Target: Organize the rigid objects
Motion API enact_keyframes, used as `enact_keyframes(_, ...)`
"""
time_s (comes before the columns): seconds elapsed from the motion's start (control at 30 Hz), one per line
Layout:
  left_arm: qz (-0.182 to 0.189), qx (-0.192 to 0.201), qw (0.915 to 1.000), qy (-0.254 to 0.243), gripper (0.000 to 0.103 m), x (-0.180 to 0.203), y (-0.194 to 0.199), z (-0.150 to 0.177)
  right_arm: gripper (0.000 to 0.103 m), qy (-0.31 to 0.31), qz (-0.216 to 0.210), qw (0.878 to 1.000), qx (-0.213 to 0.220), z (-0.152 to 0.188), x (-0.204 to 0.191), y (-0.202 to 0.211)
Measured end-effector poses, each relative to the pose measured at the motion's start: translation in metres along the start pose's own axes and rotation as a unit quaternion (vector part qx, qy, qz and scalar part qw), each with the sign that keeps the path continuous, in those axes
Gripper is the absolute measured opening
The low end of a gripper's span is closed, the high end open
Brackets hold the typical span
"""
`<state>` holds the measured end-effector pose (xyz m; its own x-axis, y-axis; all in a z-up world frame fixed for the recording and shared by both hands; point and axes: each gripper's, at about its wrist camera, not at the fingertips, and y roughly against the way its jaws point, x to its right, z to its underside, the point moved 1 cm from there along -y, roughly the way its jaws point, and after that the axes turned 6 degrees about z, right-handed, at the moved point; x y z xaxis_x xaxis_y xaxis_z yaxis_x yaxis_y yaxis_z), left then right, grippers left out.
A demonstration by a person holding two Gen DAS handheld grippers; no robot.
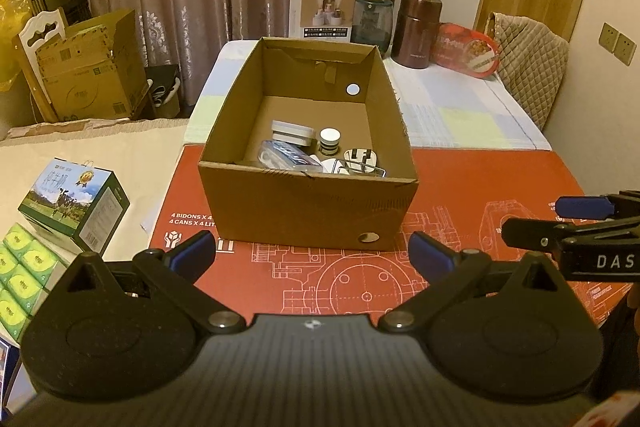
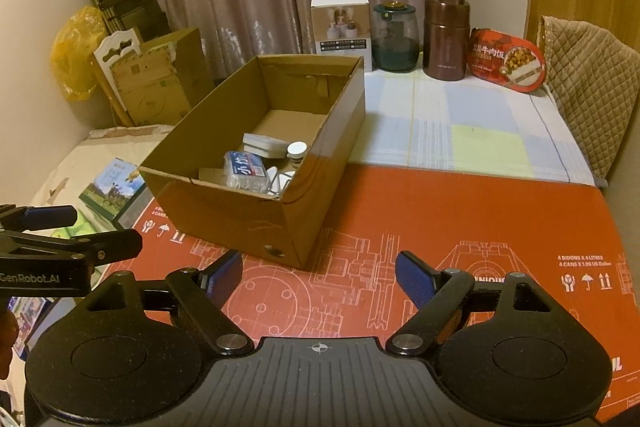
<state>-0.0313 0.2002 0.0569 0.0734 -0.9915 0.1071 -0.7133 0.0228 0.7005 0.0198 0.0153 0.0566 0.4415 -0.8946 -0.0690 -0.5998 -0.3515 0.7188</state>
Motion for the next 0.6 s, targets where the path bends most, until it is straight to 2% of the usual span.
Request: enact_keyframes(0.6, 0.0, -0.003, 1.0, 0.002, 0.101, 0.0004, -0.0046, 0.0027, 0.081, -0.001, 0.0, 1.0, -0.003, 0.0004, -0.0012, 0.0005)
